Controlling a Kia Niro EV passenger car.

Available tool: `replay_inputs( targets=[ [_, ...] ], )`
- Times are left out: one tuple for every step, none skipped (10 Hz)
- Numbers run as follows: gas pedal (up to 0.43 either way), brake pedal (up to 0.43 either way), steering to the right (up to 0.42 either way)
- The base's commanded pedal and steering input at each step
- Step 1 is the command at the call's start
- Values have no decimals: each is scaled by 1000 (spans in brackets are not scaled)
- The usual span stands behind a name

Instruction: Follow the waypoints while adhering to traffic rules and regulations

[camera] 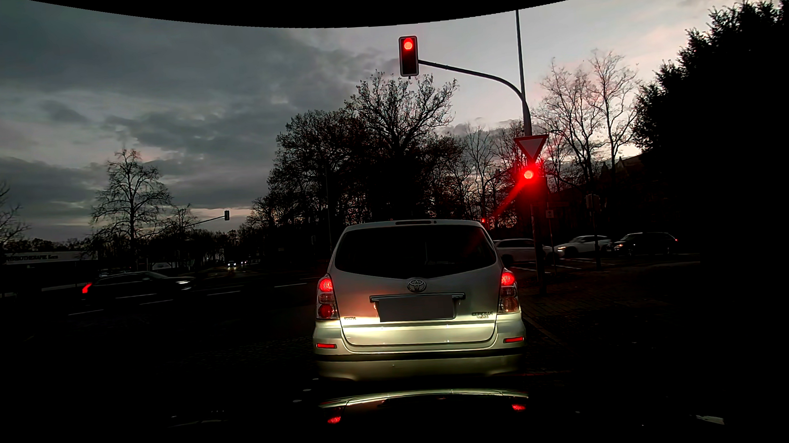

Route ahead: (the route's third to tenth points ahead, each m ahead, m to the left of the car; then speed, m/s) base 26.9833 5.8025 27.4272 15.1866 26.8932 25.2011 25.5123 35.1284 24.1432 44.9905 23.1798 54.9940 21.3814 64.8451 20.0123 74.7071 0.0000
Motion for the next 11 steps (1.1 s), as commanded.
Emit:
replay_inputs(
  targets=[
    [0,341,-1],
    [0,341,-1],
    [0,341,0],
    [0,341,0],
    [0,341,-1],
    [0,335,-1],
    [0,341,-1],
    [0,341,-1],
    [0,341,-1],
    [0,341,0],
    [0,341,-1]
  ],
)
